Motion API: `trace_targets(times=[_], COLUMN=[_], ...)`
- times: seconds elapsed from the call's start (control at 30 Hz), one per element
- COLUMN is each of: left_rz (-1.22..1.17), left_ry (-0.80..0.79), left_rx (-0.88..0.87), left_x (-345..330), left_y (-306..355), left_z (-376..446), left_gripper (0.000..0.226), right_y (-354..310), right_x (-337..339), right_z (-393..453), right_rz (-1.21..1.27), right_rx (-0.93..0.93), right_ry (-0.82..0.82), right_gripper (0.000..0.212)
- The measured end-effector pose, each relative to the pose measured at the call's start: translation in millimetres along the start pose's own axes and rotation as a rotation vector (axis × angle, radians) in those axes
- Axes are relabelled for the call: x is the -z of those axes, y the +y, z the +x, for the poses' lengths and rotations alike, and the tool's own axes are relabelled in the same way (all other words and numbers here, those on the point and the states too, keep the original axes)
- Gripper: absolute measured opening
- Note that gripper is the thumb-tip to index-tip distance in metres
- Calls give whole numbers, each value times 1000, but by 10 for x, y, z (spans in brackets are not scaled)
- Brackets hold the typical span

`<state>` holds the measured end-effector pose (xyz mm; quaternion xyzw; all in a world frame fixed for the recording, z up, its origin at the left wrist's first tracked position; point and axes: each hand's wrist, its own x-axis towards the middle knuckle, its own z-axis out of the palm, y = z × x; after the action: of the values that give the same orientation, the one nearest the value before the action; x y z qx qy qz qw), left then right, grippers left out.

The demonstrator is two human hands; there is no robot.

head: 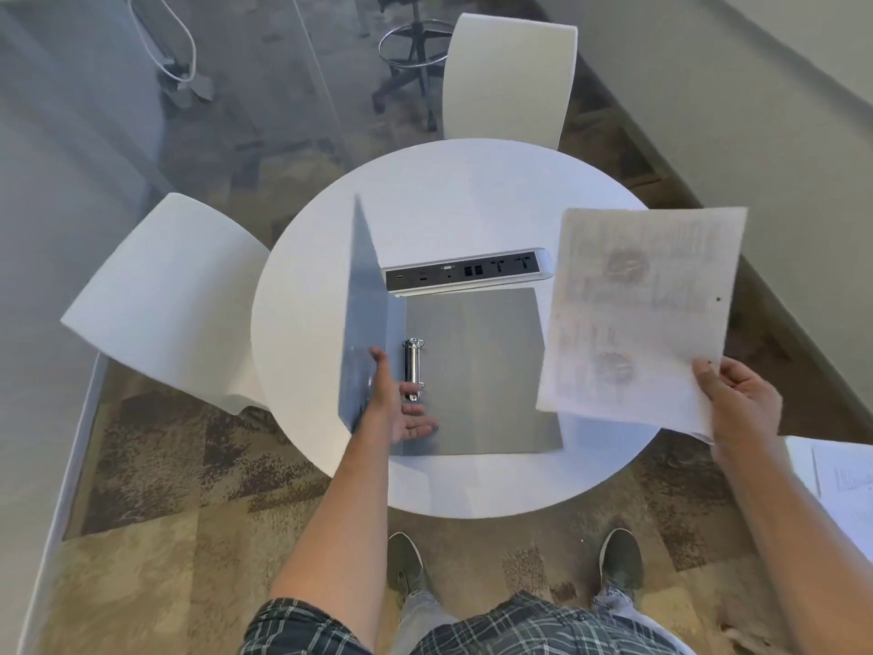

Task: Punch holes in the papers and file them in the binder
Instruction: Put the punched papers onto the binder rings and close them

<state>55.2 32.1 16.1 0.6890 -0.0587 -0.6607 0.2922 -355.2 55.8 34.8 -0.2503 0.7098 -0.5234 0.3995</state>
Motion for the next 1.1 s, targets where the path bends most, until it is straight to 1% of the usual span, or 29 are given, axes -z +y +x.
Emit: trace_targets(times=[0.13, 0.2, 0.27, 0.3, 0.37, 0.4, 0.43, 0.53, 0.57, 0.63, 0.77, 0.87, 0.9, 0.93, 1.0, 1.03, 1.07, 1.1], left_rz=[230, 281, 293, 295, 296, 315, 360, 508, 541, 604, 700, 751, 773, 797, 826, 836, 845, 853], left_ry=[-12, 9, 23, 29, 27, 30, 53, 198, 234, 289, 340, 352, 360, 367, 373, 375, 377, 381], left_rx=[-116, -196, -259, -276, -256, -263, -297, -413, -430, -464, -555, -605, -629, -653, -696, -710, -720, -729], left_x=[-5, 4, 23, 45, 69, 86, 93, 155, 166, 168, 108, 126, 134, 142, 153, 157, 163, 172], left_y=[114, 168, 216, 237, 275, 285, 296, 301, 306, 329, 403, 470, 499, 529, 587, 617, 649, 681], left_z=[-74, -96, -106, -97, -109, -111, -120, -84, -92, -116, -217, -263, -285, -315, -371, -405, -436, -468], left_gripper=[82, 74, 75, 79, 90, 87, 77, 50, 42, 37, 30, 28, 27, 27, 26, 26, 27, 27], right_y=[113, 163, 228, 268, 365, 414, 470, 605, 635, 684, 713, 758, 790, 826, 988, 1097, 1184, 1254], right_x=[-439, -713, -988, -1123, -1366, -1471, -1566, -1748, -1787, -1841, -1833, -1785, -1791, -1804, -1844, -1849, -1843, -1831], right_z=[-186, -315, -430, -479, -556, -585, -603, -648, -660, -678, -789, -881, -901, -928, -966, -990, -1016, -1029], right_rz=[-19, -48, -82, -88, -102, -117, -133, -166, -166, -167, -241, -388, -470, -604, -1017, -1204, -1336, -1407], right_rx=[-79, -110, -121, -137, -174, -194, -212, -266, -279, -292, -219, -22, 35, 92, 283, 410, 530, 604], right_ry=[-180, -269, -350, -388, -451, -474, -489, -521, -528, -545, -623, -736, -797, -865, -963, -986, -1006, -1018], right_gripper=[4, 10, 10, 7, 6, 7, 8, 8, 8, 14, 30, 32, 38, 54, 108, 128, 138, 143])
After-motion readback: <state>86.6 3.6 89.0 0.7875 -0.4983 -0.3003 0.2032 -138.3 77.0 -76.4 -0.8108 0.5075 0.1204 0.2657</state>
